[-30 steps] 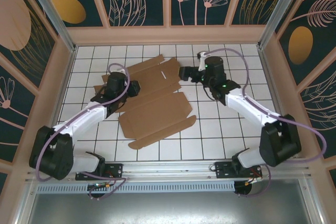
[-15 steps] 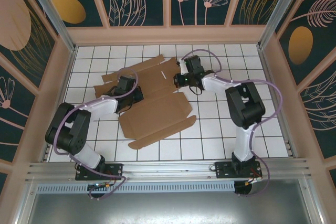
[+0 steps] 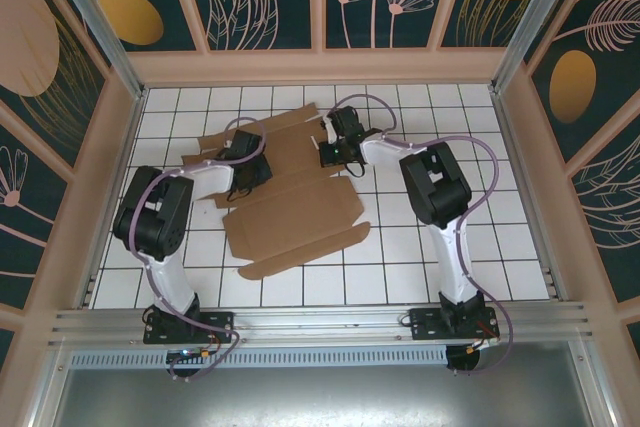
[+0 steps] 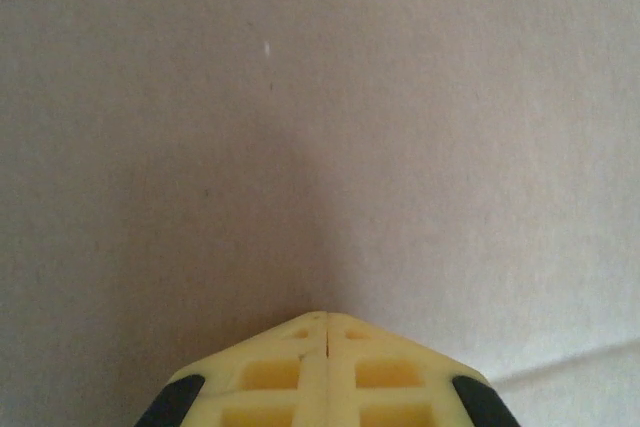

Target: Fold the paper box

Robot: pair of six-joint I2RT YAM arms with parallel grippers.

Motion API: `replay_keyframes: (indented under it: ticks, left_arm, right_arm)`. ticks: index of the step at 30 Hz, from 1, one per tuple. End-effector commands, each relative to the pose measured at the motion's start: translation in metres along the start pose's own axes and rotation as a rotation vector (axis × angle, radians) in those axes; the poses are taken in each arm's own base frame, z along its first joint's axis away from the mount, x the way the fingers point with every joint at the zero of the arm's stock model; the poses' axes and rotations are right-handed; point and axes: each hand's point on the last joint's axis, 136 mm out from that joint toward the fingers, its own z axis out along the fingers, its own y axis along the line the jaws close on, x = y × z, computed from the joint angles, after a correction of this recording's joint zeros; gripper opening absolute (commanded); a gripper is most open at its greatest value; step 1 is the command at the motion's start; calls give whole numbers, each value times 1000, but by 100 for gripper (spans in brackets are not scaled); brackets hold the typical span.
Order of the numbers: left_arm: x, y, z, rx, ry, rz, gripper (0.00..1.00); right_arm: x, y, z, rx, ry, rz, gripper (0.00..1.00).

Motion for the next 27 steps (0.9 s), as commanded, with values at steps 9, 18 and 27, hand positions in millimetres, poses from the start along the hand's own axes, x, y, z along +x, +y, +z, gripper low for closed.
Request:
replay_keyframes:
  ticks: [9, 18, 27]
  left_arm:
    - [-11, -22, 62, -18, 106, 64, 0]
    - [19, -88, 72, 102, 187, 230, 0]
    - [5, -120, 38, 188, 121, 316, 0]
  right_arm:
    - [94, -37, -55, 160, 118, 101, 0]
    - [165, 45, -86, 7, 227, 22, 0]
    - [139, 112, -136, -269, 131, 15, 7]
